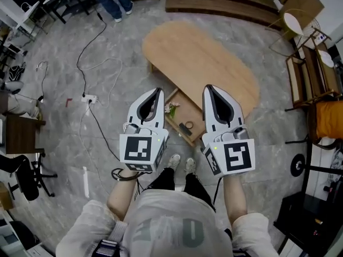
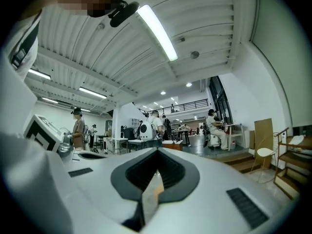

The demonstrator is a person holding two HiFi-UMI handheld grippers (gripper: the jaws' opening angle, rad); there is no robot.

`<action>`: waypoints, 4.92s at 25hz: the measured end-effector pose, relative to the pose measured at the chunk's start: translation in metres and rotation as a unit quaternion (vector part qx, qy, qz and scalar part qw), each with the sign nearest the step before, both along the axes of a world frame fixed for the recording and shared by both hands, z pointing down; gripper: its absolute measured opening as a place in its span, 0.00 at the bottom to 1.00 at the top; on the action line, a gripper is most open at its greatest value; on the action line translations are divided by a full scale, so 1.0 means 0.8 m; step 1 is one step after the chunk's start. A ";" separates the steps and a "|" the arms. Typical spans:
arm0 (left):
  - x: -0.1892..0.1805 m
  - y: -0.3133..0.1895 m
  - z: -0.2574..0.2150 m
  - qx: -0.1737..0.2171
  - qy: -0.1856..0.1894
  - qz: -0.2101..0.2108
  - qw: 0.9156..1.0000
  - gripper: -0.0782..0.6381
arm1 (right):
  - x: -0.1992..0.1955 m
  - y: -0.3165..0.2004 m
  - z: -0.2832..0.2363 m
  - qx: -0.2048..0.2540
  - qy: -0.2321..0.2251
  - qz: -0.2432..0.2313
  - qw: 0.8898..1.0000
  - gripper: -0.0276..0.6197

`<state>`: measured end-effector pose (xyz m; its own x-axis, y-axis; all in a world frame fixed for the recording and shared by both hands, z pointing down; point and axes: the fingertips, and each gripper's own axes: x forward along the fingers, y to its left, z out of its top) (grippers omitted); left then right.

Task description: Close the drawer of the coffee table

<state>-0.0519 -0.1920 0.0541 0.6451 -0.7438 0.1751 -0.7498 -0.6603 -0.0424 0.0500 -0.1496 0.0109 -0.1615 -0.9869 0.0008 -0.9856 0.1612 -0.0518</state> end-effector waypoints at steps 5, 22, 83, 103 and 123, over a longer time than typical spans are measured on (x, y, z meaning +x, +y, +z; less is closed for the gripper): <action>0.024 -0.023 0.089 -0.013 0.003 -0.005 1.000 0.12 | 0.023 -0.027 0.089 -0.023 -0.028 0.001 0.999 0.05; 0.022 0.039 0.443 -0.166 0.013 -0.006 0.986 0.12 | 0.004 0.019 0.516 -0.220 -0.102 0.035 0.970 0.05; 0.032 0.109 0.845 0.116 -0.611 0.606 0.496 0.22 | -0.071 0.093 0.680 -0.385 -0.059 -0.102 0.915 0.05; 0.040 0.110 0.803 0.126 -0.595 0.621 0.493 0.21 | -0.044 0.099 0.667 -0.377 -0.072 -0.083 0.920 0.05; 0.097 0.083 0.760 0.130 -0.604 0.599 0.510 0.21 | -0.030 0.097 0.633 -0.363 -0.089 -0.088 0.923 0.05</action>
